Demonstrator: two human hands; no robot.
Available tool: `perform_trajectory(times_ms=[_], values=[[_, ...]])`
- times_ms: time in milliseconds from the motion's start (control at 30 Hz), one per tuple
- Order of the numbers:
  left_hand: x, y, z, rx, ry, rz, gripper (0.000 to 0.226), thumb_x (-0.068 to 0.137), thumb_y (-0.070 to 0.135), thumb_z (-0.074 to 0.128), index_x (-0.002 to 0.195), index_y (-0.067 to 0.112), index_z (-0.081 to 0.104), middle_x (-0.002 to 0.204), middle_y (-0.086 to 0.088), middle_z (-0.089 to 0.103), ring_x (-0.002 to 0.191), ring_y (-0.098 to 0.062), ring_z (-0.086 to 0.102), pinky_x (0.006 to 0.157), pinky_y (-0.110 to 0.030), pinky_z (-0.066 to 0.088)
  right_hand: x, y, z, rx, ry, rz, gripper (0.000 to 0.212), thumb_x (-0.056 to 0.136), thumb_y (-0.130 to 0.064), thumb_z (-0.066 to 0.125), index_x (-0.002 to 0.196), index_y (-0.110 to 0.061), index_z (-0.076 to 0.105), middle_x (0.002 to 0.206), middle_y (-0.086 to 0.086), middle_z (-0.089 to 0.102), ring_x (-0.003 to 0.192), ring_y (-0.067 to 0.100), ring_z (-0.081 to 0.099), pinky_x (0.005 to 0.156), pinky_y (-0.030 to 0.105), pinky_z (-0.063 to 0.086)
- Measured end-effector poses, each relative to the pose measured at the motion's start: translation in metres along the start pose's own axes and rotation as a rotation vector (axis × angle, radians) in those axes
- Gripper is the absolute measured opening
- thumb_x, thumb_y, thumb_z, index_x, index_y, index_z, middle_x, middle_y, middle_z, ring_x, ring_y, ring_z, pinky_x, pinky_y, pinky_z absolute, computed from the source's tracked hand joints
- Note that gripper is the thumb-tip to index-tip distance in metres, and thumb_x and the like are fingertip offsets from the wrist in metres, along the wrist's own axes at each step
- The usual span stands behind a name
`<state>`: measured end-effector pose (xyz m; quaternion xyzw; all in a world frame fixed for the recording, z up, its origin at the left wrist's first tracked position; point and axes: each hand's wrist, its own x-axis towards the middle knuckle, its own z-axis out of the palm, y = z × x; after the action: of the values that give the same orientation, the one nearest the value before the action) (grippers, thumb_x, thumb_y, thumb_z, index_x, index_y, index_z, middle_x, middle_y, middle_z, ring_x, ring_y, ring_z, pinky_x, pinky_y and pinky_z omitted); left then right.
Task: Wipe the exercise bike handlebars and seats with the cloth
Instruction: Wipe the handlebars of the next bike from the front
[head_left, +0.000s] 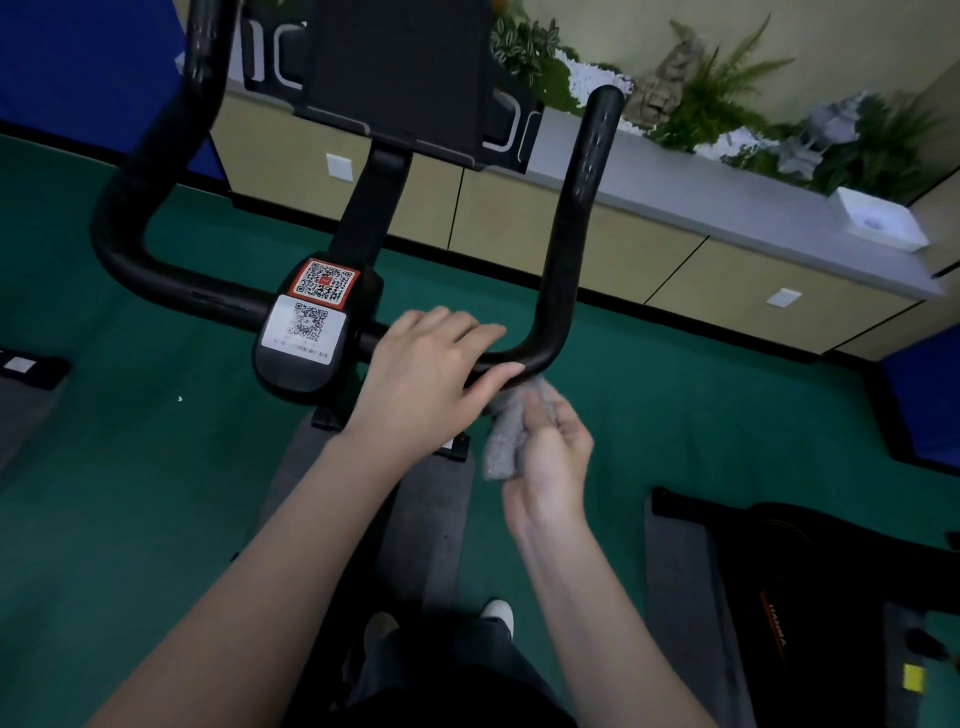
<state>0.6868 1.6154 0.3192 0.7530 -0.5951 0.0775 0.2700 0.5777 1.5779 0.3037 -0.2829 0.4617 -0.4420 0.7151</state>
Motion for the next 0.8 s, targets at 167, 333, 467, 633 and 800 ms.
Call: perform_trajectory(times_ms=[167,333,467,633,800], values=[[0.001,-0.003,0.004,-0.047,0.035,-0.011,0.038,0.090,0.049,0.054,0.099,0.018,0.073,0.085,0.003,0.071,0.081,-0.021,0.064,0.074,-0.034,0.043,0.022,-0.019,0.008,-0.236,0.193,-0.501,0.018,0.092,0.004,0.052,0.105,-0.002,0.063,0.100,0.007,0.064,0.095,0.015,0.062,0.092,0.027,0.049],[0.001,-0.004,0.006,-0.070,0.045,-0.011,0.037,0.090,0.051,0.051,0.096,0.022,0.074,0.083,0.006,0.070,0.079,-0.018,0.062,0.073,-0.031,0.039,0.010,0.000,-0.002,-0.712,0.026,-0.954,0.022,0.086,0.006,0.058,0.102,-0.002,0.069,0.106,-0.005,0.054,0.106,0.020,0.053,0.095,0.020,0.041],[0.000,-0.004,0.005,-0.092,0.044,-0.016,0.036,0.090,0.050,0.050,0.096,0.023,0.074,0.082,0.007,0.069,0.078,-0.018,0.062,0.072,-0.031,0.038,0.029,-0.014,-0.008,-0.780,0.001,-0.995,0.021,0.085,0.008,0.056,0.101,0.004,0.069,0.108,0.002,0.050,0.106,0.029,0.054,0.093,0.029,0.047],[0.000,-0.004,0.005,-0.105,0.060,-0.024,0.037,0.090,0.050,0.050,0.095,0.022,0.074,0.081,0.006,0.069,0.076,-0.018,0.062,0.071,-0.031,0.039,0.024,-0.010,-0.002,-0.779,-0.012,-0.997,0.024,0.085,0.008,0.056,0.103,-0.001,0.069,0.109,-0.002,0.047,0.105,0.030,0.055,0.092,0.026,0.047],[0.000,-0.004,0.006,-0.107,0.061,-0.023,0.038,0.090,0.050,0.050,0.095,0.022,0.074,0.081,0.006,0.070,0.076,-0.019,0.062,0.071,-0.033,0.040,0.024,-0.015,-0.012,-0.884,-0.099,-1.063,0.024,0.085,0.009,0.058,0.102,-0.002,0.070,0.107,-0.008,0.048,0.101,0.028,0.054,0.091,0.024,0.044]])
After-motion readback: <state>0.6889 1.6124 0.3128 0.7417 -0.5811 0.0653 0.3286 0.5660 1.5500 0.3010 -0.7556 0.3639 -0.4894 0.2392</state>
